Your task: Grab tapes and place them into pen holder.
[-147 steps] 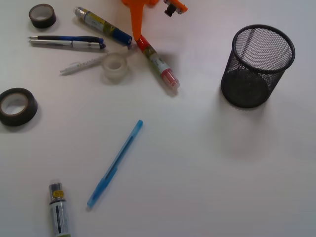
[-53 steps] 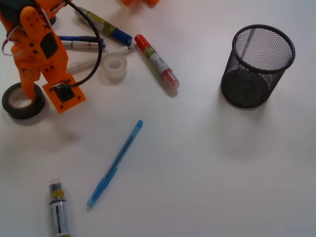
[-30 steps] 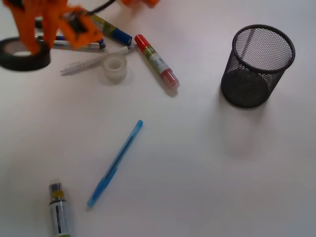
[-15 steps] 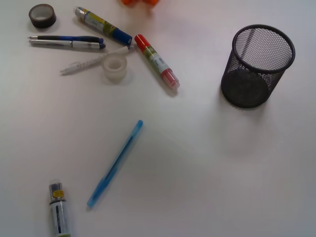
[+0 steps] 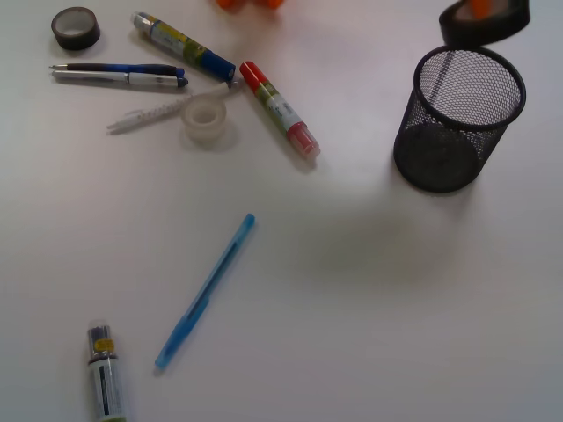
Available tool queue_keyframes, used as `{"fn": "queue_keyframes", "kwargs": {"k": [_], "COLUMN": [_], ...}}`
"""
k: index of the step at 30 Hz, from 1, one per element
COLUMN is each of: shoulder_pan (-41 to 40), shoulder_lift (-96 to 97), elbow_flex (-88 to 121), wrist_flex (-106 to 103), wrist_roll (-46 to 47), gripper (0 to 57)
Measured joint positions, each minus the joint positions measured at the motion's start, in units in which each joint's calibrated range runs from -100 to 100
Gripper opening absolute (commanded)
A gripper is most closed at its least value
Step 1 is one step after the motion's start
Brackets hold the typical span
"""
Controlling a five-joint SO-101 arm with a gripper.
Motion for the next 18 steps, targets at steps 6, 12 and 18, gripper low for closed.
{"fn": "queue_keyframes", "kwargs": {"k": [6,12,18], "shoulder_pan": [0.3,1.1,0.2], "shoulder_lift": [3.7,6.8,7.0], "elbow_flex": [0.1,0.1,0.1], "wrist_flex": [-2.0,-4.5,-4.5], "wrist_roll": [0.0,0.0,0.0], "gripper": [0.6,5.7,30.3]}}
